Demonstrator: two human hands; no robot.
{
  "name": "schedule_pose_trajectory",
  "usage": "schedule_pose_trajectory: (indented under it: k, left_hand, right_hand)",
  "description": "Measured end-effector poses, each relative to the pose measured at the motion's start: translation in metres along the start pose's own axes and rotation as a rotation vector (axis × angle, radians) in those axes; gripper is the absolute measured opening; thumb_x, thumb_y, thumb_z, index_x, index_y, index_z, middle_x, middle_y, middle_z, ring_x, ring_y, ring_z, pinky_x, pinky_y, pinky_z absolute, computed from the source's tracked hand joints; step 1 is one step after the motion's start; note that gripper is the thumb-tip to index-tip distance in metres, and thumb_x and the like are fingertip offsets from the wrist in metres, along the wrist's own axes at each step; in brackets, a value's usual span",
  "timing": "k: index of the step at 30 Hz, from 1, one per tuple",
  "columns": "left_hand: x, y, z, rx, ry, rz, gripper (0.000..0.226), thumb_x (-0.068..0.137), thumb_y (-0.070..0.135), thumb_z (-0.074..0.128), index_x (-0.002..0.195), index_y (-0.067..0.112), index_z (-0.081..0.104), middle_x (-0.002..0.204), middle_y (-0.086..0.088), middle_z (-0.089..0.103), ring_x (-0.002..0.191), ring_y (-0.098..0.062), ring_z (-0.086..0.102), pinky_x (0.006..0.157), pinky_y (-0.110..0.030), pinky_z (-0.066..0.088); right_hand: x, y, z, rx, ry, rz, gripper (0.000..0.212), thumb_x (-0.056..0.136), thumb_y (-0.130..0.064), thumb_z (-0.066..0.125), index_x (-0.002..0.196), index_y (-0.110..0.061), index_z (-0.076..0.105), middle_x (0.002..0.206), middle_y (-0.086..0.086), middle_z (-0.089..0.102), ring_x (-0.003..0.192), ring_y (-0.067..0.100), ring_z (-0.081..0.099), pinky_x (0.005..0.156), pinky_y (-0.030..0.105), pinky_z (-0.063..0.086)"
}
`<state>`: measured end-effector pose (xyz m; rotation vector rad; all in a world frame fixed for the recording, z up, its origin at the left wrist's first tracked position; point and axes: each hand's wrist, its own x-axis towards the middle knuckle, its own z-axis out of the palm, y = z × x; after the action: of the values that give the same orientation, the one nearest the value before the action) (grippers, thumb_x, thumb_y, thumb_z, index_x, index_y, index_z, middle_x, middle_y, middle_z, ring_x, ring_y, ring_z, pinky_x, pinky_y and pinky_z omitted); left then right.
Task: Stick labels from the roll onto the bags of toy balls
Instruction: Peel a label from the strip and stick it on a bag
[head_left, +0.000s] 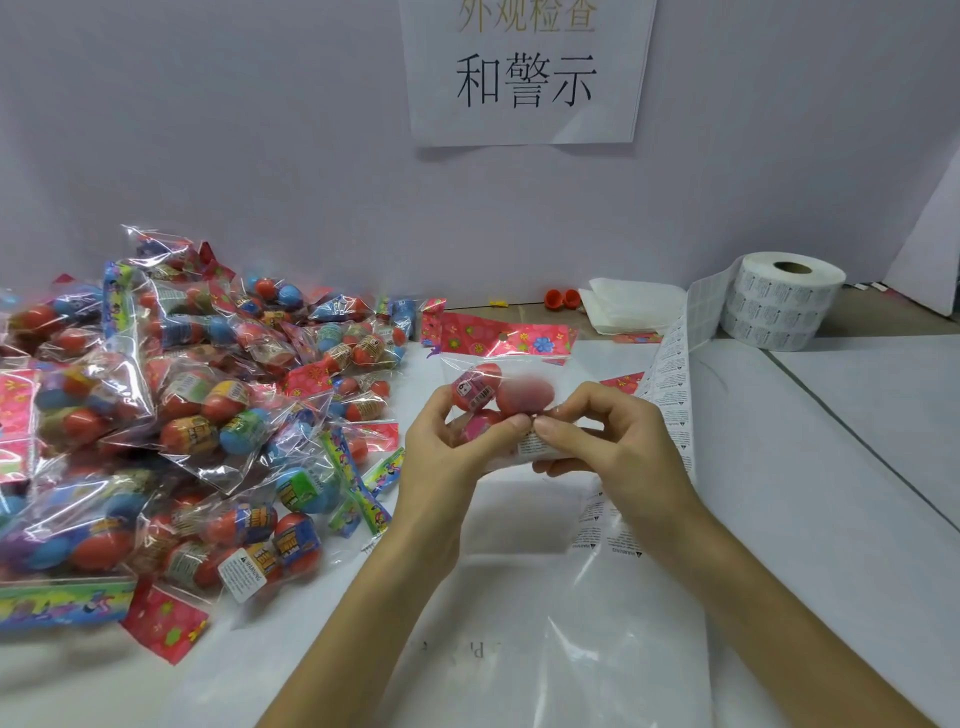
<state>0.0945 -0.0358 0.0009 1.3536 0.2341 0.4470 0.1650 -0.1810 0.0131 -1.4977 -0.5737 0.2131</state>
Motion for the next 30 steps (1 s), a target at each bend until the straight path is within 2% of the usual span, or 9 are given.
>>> schedule_pose_trajectory:
  k: [3, 5, 8, 11, 13, 16, 21, 26, 30]
  left_hand:
    - [0.0007, 0.0002, -0.0003, -0.001, 0.008, -0.021, 0.048, 0.075, 0.016, 0.086, 0.119, 0.015, 0.067, 0.108, -0.011, 0.077, 0.102, -0.034, 0.073, 0.089, -0.044, 0.059]
    - [0.0015, -0.0001, -0.0012, 0.000, 0.000, -0.031, 0.042, 0.080, 0.010, 0.083, 0.118, 0.015, 0.067, 0.106, -0.010, 0.078, 0.098, -0.032, 0.075, 0.076, -0.034, 0.059]
    - [0.0006, -0.0017, -0.0007, 0.022, -0.048, -0.052, 0.039, 0.082, 0.005, 0.081, 0.117, 0.015, 0.067, 0.100, -0.007, 0.079, 0.092, -0.026, 0.076, 0.070, -0.026, 0.058]
    - [-0.0013, -0.0034, 0.0021, 0.039, -0.115, -0.082, 0.045, 0.081, 0.003, 0.082, 0.120, 0.016, 0.065, 0.101, -0.009, 0.079, 0.095, -0.025, 0.076, 0.076, -0.030, 0.060]
    - [-0.0022, -0.0050, 0.0033, 0.038, -0.168, -0.103, 0.049, 0.081, 0.003, 0.082, 0.124, 0.017, 0.064, 0.106, -0.010, 0.078, 0.101, -0.027, 0.075, 0.084, -0.036, 0.062]
    - [-0.0032, -0.0060, 0.0042, 0.036, -0.236, -0.137, 0.058, 0.079, 0.005, 0.085, 0.130, 0.018, 0.060, 0.110, -0.011, 0.077, 0.106, -0.030, 0.074, 0.092, -0.042, 0.060]
    - [-0.0024, -0.0054, 0.0043, 0.050, -0.239, -0.126, 0.054, 0.082, 0.003, 0.082, 0.129, 0.020, 0.061, 0.106, -0.012, 0.078, 0.101, -0.032, 0.075, 0.087, -0.040, 0.062]
    - [-0.0006, -0.0039, 0.0023, 0.062, -0.170, -0.082, 0.052, 0.078, -0.004, 0.082, 0.121, 0.020, 0.065, 0.100, -0.008, 0.079, 0.095, -0.027, 0.076, 0.076, -0.033, 0.062]
    - [0.0001, -0.0024, 0.0021, 0.067, -0.118, -0.056, 0.048, 0.076, -0.005, 0.083, 0.114, 0.021, 0.067, 0.097, -0.007, 0.078, 0.093, -0.026, 0.076, 0.073, -0.030, 0.062]
  right_hand:
    - [0.0002, 0.0024, 0.0000, -0.064, 0.014, 0.001, 0.014, 0.089, -0.010, 0.075, 0.076, -0.013, 0.068, 0.080, 0.004, 0.071, 0.073, 0.027, 0.073, 0.066, 0.035, 0.057]
    - [-0.0001, 0.0023, 0.0013, -0.124, 0.027, 0.010, 0.010, 0.088, -0.025, 0.076, 0.085, -0.018, 0.069, 0.084, -0.004, 0.072, 0.084, 0.020, 0.071, 0.073, 0.033, 0.057]
    - [0.0001, 0.0010, 0.0019, -0.110, 0.048, 0.013, 0.031, 0.078, -0.046, 0.072, 0.097, -0.022, 0.068, 0.093, -0.005, 0.073, 0.090, 0.018, 0.070, 0.073, 0.030, 0.057]
    - [0.0007, -0.0014, 0.0002, -0.077, 0.112, -0.036, 0.024, 0.085, -0.034, 0.075, 0.089, -0.011, 0.070, 0.083, 0.001, 0.074, 0.080, 0.019, 0.070, 0.068, 0.027, 0.056]
    - [0.0018, 0.0002, -0.0019, -0.045, 0.154, -0.034, 0.016, 0.087, -0.017, 0.076, 0.084, -0.004, 0.068, 0.075, 0.006, 0.071, 0.076, 0.022, 0.070, 0.071, 0.032, 0.059]
    - [0.0016, 0.0013, -0.0045, 0.005, 0.197, 0.013, 0.016, 0.087, -0.010, 0.075, 0.081, 0.001, 0.064, 0.079, 0.021, 0.068, 0.076, 0.029, 0.072, 0.076, 0.042, 0.062]
    - [0.0017, 0.0000, -0.0051, 0.038, 0.185, 0.054, 0.011, 0.090, -0.013, 0.072, 0.082, -0.009, 0.067, 0.080, 0.012, 0.071, 0.077, 0.025, 0.074, 0.076, 0.042, 0.061]
    - [0.0009, -0.0021, -0.0020, 0.036, 0.070, 0.050, 0.006, 0.091, -0.023, 0.072, 0.093, -0.018, 0.068, 0.084, -0.002, 0.072, 0.077, 0.010, 0.073, 0.062, 0.017, 0.052]
    - [-0.0005, -0.0051, -0.0028, -0.030, 0.030, 0.025, 0.018, 0.081, -0.038, 0.075, 0.092, -0.025, 0.073, 0.085, -0.006, 0.075, 0.077, 0.007, 0.070, 0.056, 0.015, 0.050]
